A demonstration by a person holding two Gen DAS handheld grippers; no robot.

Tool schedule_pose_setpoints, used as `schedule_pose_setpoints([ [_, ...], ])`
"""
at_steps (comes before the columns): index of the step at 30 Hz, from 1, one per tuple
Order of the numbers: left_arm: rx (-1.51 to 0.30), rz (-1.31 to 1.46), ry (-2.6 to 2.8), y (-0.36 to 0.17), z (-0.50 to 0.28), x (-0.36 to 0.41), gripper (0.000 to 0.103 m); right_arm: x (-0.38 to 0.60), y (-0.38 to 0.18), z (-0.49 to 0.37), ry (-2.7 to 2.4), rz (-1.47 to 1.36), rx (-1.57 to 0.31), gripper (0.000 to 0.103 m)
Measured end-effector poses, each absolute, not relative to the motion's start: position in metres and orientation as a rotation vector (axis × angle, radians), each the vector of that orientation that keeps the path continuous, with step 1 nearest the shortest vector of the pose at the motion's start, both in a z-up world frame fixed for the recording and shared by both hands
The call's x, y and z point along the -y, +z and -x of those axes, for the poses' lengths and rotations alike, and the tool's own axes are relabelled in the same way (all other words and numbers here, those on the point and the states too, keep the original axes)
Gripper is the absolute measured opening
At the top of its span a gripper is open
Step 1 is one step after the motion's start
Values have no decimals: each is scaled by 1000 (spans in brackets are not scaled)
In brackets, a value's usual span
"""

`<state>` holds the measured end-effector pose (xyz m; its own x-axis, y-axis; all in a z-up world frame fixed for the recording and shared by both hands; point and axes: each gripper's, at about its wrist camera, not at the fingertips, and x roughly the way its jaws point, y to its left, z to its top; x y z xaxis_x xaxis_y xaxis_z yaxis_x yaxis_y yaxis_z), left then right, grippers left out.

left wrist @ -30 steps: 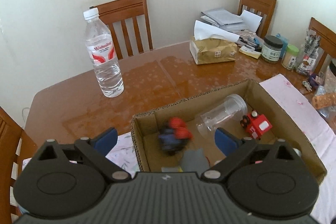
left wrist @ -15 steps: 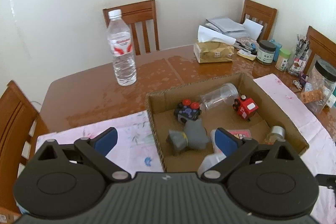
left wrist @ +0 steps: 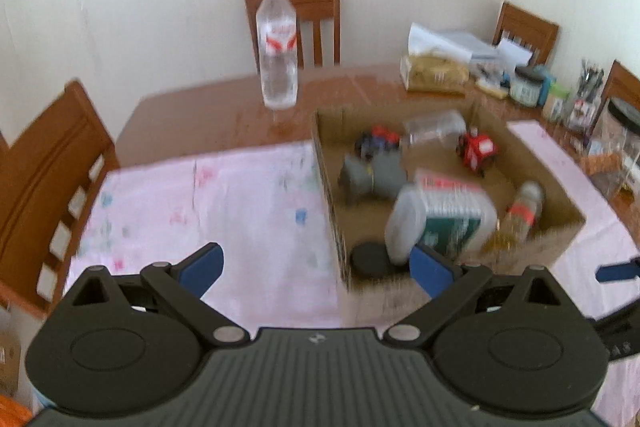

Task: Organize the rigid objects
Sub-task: 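Move the left tool to the light blue round case while the right tool approaches the black timer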

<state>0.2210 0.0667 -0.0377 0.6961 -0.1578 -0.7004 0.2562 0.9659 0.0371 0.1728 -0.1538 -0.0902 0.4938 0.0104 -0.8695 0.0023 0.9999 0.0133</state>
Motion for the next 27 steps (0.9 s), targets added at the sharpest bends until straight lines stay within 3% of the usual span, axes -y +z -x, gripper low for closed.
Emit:
schedule_pose_setpoints([
  [15, -877, -79, -197, -66, -202, -72, 99, 135, -131, -183, 9, 51, -1060, 103],
  [27, -929, -114, -236, -82, -197, -21, 99, 186, -131, -177, 28, 55, -1018, 103],
])
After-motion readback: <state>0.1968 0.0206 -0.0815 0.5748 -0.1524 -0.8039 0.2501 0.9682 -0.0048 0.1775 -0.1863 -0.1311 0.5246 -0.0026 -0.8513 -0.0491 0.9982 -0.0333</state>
